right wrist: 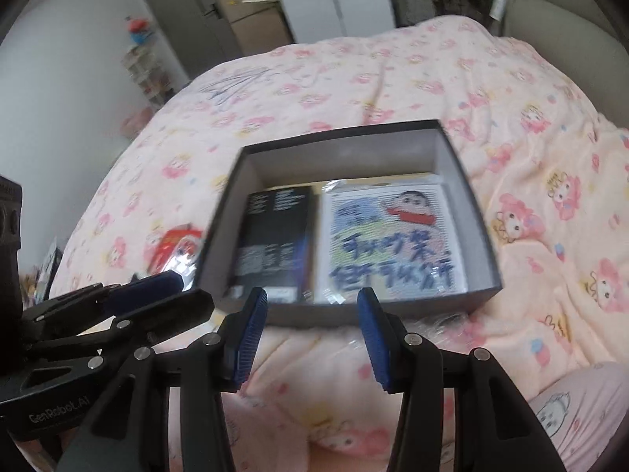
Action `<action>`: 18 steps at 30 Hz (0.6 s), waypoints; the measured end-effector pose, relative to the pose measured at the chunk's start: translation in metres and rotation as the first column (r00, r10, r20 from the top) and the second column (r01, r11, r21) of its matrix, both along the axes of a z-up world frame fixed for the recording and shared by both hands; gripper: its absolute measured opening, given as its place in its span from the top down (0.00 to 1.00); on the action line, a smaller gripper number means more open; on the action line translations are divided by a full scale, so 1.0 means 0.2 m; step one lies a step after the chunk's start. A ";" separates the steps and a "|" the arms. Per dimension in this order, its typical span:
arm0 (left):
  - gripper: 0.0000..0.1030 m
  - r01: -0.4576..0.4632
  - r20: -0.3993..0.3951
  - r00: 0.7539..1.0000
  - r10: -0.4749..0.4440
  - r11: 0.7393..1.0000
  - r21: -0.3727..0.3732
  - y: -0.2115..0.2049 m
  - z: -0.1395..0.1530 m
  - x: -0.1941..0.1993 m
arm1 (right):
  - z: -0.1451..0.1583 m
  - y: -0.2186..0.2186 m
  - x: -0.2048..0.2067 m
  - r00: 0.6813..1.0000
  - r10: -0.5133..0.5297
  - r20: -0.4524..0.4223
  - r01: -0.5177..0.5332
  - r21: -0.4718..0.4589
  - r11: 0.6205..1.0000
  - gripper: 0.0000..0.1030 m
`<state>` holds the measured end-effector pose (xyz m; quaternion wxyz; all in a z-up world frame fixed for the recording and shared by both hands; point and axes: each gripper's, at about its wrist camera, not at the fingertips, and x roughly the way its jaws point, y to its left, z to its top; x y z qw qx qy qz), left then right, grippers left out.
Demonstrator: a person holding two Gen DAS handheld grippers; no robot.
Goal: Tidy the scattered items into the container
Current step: 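Open the left gripper and withdraw it from the container, then grasp the small black square frame with the left gripper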
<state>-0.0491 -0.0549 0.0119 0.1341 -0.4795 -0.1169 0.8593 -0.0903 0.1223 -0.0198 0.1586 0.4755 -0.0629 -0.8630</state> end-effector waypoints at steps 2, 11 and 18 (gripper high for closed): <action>0.62 -0.025 0.006 1.000 0.025 0.999 0.025 -0.05 -0.01 0.06 | 0.02 -0.09 0.05 0.998 0.055 -0.006 -0.055 -0.017 0.998 0.58; 0.62 -0.239 0.011 0.971 0.239 0.970 0.046 -0.55 -0.07 0.31 | -0.01 -0.64 0.11 0.953 0.302 0.008 -0.302 -0.045 0.952 0.58; 0.62 -0.384 0.050 0.923 0.381 0.919 0.089 -0.93 -0.24 0.41 | -0.14 -1.11 0.08 0.887 0.456 0.077 -0.457 -0.003 0.889 0.58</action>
